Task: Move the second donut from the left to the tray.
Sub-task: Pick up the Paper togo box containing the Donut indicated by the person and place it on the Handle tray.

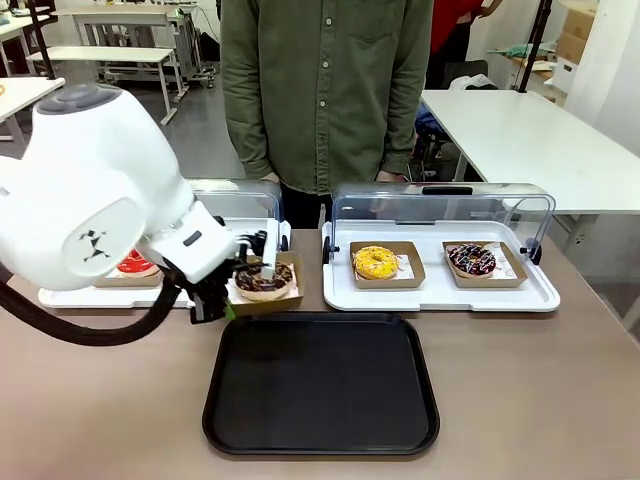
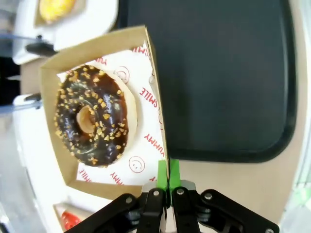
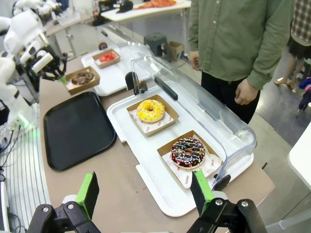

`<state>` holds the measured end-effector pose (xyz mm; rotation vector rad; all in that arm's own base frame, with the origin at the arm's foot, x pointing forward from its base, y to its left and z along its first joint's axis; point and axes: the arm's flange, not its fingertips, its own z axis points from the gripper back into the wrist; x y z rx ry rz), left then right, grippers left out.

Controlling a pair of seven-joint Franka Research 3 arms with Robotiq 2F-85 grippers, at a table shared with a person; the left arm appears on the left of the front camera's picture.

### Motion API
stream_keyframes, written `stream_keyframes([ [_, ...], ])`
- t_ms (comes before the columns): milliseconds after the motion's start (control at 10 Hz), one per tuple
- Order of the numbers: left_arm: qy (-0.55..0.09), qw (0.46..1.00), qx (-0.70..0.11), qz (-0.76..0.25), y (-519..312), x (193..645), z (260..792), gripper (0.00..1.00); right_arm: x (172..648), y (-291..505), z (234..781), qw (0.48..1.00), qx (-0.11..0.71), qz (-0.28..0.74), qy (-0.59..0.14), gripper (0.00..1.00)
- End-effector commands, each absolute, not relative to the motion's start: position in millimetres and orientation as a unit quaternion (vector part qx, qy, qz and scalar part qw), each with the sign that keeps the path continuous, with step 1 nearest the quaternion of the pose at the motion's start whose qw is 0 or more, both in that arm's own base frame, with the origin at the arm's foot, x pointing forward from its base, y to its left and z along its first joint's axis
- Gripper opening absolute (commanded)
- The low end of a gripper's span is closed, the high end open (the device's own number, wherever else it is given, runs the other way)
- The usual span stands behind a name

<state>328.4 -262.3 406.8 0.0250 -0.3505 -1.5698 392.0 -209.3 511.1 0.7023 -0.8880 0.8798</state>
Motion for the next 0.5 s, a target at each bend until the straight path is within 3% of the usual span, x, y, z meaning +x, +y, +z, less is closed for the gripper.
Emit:
stream_keyframes([
  [0,-0.163,0.689,0.002,-0.707,-280,306,390,0.01,391,-206,512,0.747,0.324,0.402,-0.419,1.00],
  [400,-0.169,0.672,0.004,-0.721,-326,275,367,0.01,391,-206,512,0.747,0.324,0.402,-0.419,1.00],
])
